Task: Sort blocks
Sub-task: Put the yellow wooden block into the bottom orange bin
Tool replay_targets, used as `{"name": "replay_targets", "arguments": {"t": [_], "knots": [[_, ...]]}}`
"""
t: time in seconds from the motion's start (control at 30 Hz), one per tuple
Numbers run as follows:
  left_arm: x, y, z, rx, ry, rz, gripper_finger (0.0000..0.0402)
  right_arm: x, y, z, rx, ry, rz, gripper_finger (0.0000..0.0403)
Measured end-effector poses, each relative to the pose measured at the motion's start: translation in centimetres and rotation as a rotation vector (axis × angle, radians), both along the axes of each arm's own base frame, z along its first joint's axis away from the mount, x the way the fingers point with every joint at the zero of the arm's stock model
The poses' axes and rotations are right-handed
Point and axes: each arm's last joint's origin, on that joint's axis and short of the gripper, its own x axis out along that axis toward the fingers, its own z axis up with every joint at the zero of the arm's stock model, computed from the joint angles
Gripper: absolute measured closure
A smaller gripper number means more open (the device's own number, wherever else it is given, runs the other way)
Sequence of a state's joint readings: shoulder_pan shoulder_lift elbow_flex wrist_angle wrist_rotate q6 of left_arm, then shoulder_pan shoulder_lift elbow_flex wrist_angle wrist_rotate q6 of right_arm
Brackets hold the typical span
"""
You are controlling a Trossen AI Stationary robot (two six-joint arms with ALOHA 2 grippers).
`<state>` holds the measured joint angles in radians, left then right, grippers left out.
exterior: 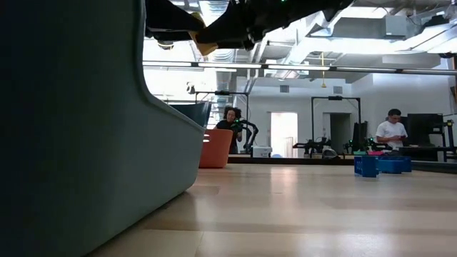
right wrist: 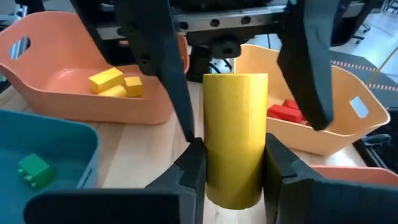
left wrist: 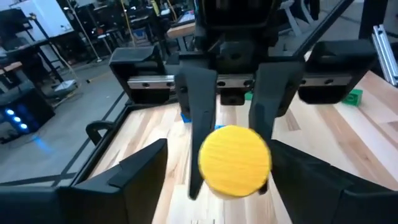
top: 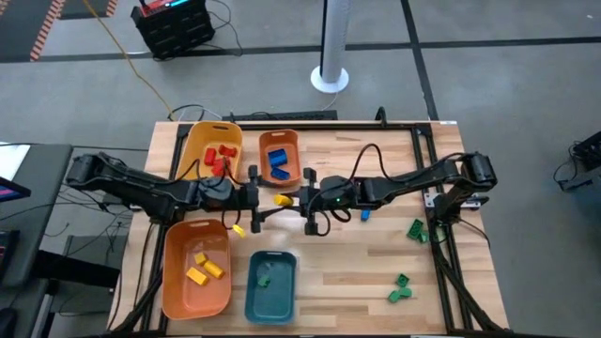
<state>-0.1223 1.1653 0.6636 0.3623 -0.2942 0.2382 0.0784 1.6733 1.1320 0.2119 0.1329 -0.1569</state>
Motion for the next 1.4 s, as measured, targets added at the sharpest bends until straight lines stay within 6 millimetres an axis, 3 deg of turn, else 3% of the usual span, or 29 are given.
{"name": "replay_targets", "arguments": {"t": [0.13, 0.3, 0.5, 0.63, 0.73, 0.83, 0.97, 1.1, 1.27, 1.4], "knots": [[0.0, 0.1, 0.1, 0.003, -0.011, 0.027, 0.0173, 0.1, 0.0, 0.2, -0.004, -0.016, -0.001, 0.0309], [0.0, 0.1, 0.3, -0.001, -0.025, 0.041, 0.028, 0.1, -0.1, 0.3, -0.017, -0.031, -0.004, 0.0283], [0.0, 0.1, 0.4, -0.026, -0.044, 0.032, 0.0283, 0.0, -0.1, 0.2, 0.013, -0.015, -0.012, 0.0198], [-1.1, 0.0, 1.4, -0.053, 0.003, 0.028, 0.0283, -0.9, -0.3, 0.3, 0.054, 0.074, -0.027, 0.0132], [-3.0, -0.5, 2.9, -0.147, 0.127, -0.074, 0.0283, -2.3, -0.4, 0.8, 0.103, 0.15, -0.051, 0.0101], [-5.3, -1.3, 3.5, -0.329, 0.374, -0.246, 0.0283, -3.5, -0.5, 0.8, 0.139, 0.247, -0.111, 0.0088], [-8.0, -2.6, 1.9, -0.527, 0.734, -0.395, 0.0283, -4.4, -0.8, -0.1, 0.103, 0.358, -0.239, 0.0086], [-9.8, -4.0, -1.1, -0.661, 0.995, -0.324, 0.0283, -5.3, -1.1, -0.9, 0.129, 0.461, -0.329, 0.0086], [-11.2, -5.6, -4.0, -0.752, 1.144, -0.221, 0.0283, -7.2, -1.5, -0.3, 0.192, 0.529, -0.429, 0.0086], [-11.7, -5.9, -5.1, -0.752, 1.134, -0.079, 0.0263, -8.8, -2.3, -0.7, 0.238, 0.638, -0.552, 0.0085]]}}
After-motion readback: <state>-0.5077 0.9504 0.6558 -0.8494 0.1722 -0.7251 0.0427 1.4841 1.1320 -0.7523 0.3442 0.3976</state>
